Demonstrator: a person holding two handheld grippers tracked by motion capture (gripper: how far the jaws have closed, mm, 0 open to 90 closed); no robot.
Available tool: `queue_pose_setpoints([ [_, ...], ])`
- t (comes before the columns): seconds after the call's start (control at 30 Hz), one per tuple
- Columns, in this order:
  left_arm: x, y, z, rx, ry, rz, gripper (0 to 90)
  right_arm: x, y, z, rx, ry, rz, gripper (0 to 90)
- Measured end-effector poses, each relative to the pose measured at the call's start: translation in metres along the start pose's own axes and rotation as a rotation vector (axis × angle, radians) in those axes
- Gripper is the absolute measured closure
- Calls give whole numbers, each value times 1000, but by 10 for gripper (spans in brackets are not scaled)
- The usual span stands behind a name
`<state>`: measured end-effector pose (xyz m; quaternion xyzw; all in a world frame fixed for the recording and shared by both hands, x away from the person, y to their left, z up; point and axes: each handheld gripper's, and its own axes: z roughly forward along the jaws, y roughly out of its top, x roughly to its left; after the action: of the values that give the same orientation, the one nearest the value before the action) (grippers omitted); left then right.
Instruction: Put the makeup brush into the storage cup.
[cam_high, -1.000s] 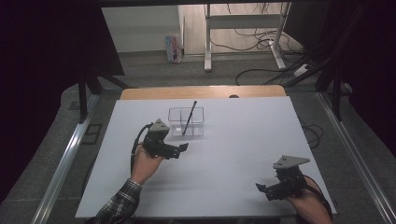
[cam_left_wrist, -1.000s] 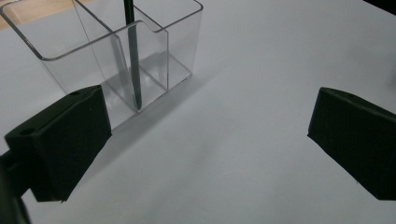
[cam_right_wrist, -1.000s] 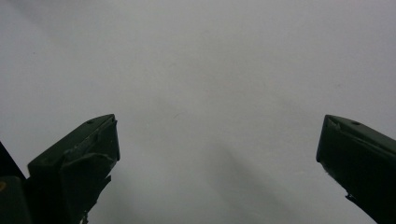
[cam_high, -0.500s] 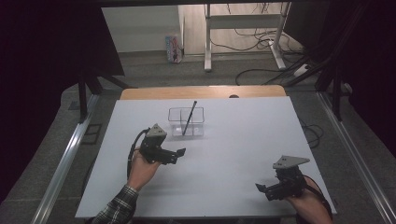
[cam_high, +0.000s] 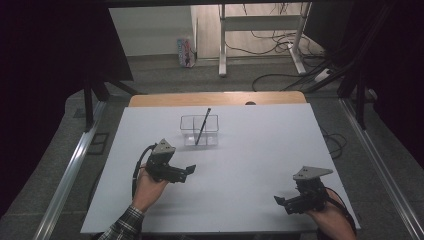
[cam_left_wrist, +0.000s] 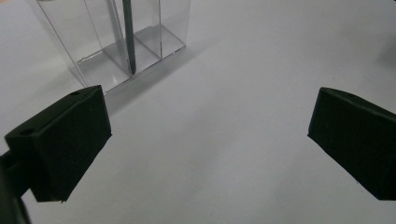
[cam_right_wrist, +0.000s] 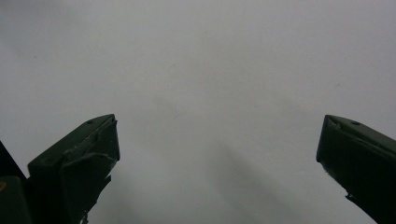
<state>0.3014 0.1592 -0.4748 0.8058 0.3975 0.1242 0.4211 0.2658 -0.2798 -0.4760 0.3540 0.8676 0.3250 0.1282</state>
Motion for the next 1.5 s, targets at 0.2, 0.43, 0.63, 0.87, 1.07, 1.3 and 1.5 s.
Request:
queue_pose_setpoints([
  [0.2, -2, -7, -5, -9, 1, -2, 0, 0, 0, 0, -1, 0, -5, 0],
  [0.43, -6, -15, -12, -28, -4, -5, 0, 0, 0, 0, 0, 1, 1, 0],
  [0.63, -7, -22, -21, -50, -8, -27, 0, -1, 0, 0, -2, 0, -2, 0],
  [0.87, -7, -31, -31, -53, 3, -34, 0, 0, 0, 0, -3, 2, -2, 0],
  [1.07, -8, -38, -38, -50, 12, -39, 0, 0, 0, 0, 1, 1, 0, 0],
  [1.3, -12, -47, -48, -41, 19, -37, 0, 0, 0, 1, 3, 1, -4, 0],
  [1.5, -15, -54, -56, -42, 22, -43, 0, 0, 0, 1, 6, 0, -10, 0],
])
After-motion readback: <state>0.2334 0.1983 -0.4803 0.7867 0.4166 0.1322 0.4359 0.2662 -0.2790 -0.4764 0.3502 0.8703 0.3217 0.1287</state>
